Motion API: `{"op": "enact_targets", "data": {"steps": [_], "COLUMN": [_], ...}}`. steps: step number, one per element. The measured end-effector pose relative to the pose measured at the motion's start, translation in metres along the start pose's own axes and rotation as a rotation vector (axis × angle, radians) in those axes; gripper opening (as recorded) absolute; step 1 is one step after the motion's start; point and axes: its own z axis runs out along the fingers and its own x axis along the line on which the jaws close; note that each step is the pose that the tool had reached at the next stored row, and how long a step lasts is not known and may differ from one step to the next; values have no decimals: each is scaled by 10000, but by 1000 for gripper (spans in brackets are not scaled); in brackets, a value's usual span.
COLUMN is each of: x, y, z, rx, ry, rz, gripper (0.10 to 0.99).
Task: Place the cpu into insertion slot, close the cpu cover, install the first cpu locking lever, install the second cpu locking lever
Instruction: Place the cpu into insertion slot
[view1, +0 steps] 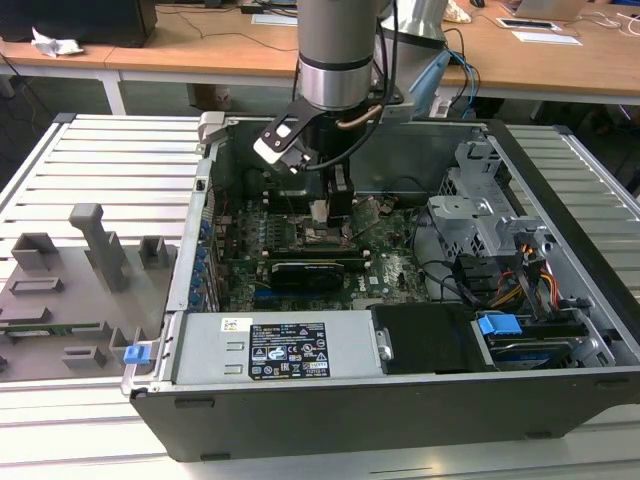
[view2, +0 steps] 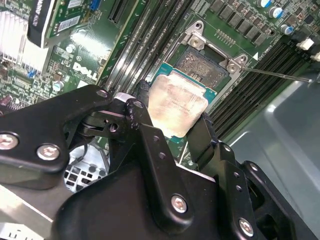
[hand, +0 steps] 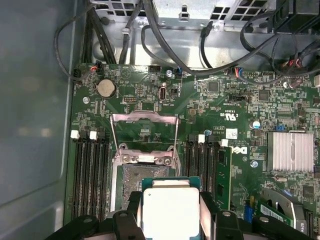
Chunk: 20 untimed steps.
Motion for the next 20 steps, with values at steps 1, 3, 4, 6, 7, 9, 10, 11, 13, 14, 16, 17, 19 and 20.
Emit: {"op": "enact_targets", "data": {"steps": [1,3,4,6,7,9,10,11,13,14,16,17,19,20], "x": [2,5,5,6,8,9,9,9,10,10,10,10,10,9], "y": [-1,-5,-8,-21,-25,-29,-30,-32,-33,-34,-35,-37,-38,-38], "z": [13,28,30,31,37,45,46,49,54,57,62,66,71,74], "rx": [-1,-2,-1,-1,-3,-2,-1,-1,-2,-1,-1,-1,0,-1], "ry": [-9,-11,-13,6,15,17,17,21,24,22,23,23,23,23], "rz": [114,140,141,142,141,141,142,142,142,142,142,143,142,141], "gripper": [541,541,541,541,541,541,541,541,541,541,541,541,541,541]}}
